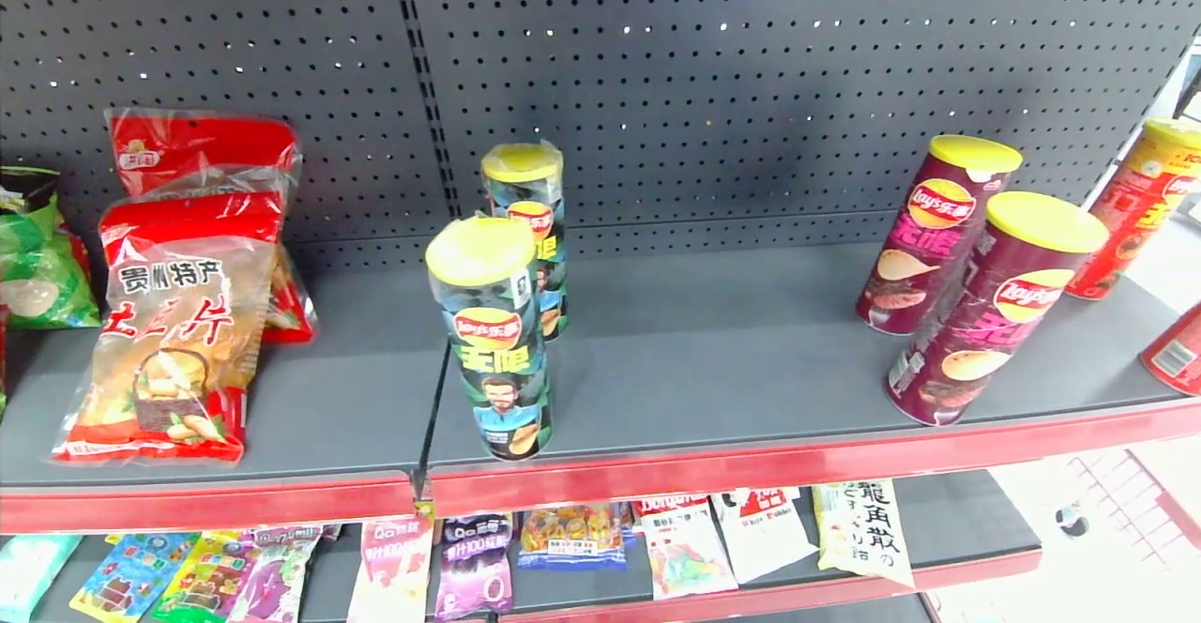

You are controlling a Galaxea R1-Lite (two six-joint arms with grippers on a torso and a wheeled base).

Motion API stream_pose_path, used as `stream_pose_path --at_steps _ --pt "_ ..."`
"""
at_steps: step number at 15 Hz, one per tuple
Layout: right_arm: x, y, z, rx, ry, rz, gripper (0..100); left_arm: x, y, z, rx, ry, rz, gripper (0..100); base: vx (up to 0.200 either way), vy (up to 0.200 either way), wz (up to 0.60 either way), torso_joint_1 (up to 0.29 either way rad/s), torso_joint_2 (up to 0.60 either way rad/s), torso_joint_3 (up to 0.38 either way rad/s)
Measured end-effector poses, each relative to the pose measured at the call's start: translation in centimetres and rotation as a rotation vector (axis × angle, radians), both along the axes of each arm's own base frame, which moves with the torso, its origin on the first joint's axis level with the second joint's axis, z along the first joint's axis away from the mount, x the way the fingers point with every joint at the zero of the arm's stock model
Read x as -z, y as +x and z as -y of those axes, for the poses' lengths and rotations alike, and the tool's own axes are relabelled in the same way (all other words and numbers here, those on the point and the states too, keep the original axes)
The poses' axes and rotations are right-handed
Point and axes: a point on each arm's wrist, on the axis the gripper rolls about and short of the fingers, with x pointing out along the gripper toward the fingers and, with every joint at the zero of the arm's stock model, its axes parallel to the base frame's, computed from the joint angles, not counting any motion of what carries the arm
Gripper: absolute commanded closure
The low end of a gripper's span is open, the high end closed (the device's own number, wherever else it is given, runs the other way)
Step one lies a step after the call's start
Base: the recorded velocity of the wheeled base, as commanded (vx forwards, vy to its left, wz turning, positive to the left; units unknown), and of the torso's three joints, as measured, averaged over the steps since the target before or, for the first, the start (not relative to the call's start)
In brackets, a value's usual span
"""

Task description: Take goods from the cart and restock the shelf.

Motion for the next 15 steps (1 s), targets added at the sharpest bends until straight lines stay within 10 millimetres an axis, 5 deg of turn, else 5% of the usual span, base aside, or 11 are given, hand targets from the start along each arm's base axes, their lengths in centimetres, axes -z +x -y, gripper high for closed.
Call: stream_pose_path --at_steps 15 --pt "0.0 0.0 0.0 0.001 0.002 0.0 0 0.0 0.0 0.0 0.0 0.001 0.0 0 0.0 -0.2 0.0 0.003 0.0 0.003"
